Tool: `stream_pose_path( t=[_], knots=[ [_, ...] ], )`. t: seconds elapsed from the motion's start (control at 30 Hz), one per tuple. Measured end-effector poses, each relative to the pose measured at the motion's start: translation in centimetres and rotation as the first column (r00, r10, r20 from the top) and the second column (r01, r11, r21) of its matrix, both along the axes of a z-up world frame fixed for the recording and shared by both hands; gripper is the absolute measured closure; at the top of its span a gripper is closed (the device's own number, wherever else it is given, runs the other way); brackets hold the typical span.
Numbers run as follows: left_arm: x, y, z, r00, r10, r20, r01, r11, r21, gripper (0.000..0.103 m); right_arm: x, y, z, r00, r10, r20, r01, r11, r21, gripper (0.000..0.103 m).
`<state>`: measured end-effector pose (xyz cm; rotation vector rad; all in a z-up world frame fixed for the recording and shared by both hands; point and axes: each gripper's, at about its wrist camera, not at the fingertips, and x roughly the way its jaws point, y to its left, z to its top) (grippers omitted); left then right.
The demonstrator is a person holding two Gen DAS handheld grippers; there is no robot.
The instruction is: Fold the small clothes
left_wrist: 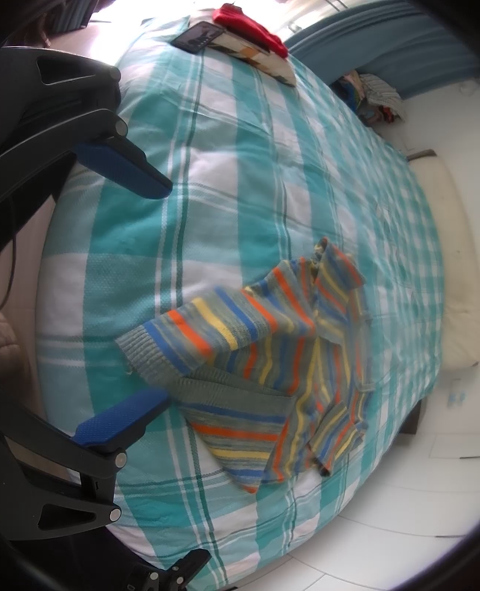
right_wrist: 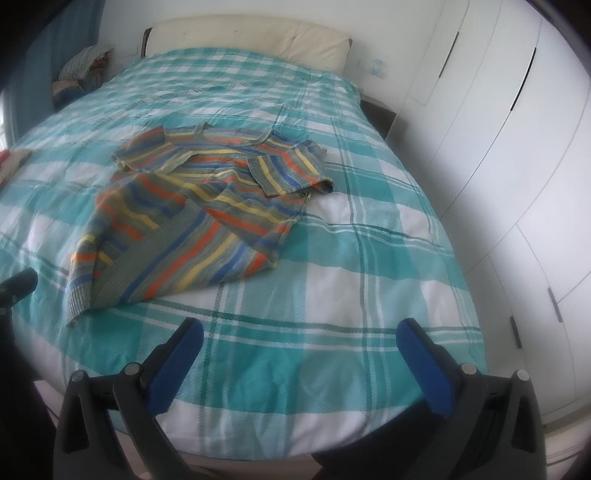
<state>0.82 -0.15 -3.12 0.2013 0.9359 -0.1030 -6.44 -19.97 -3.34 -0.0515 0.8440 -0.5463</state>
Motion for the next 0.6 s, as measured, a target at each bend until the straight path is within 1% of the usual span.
stream_pose_path(
  t=[0.4,0.5,0.53,0.6],
  knots=[
    [0.5,0.5,-0.6,1.0,0.007,-0.021,-0.006,1.0,0.004,0.0,0.0,0.3,-0.2,1.0,0.002,-0.003,-0.002,1.0,-0.016,0.0],
    [1.2,1.5,-1.0,0.999,0.014,-0.044,-0.015,1.0,-0.021,0.0,-0.2,0.0,0.0,0.999,0.011,0.035,-0.011,1.0,0.006,0.0],
    [1.5,2.0,-1.3,0.998,0.013,-0.054,-0.015,0.999,-0.036,0.0,-0.2,-0.2,0.2,0.998,0.029,0.059,-0.03,0.999,0.025,0.0],
    [2.3,3.0,-2.4,0.996,-0.014,-0.088,0.008,0.997,-0.075,0.0,0.1,-1.0,0.6,0.984,0.102,0.143,-0.112,0.992,0.065,0.0]
  ],
)
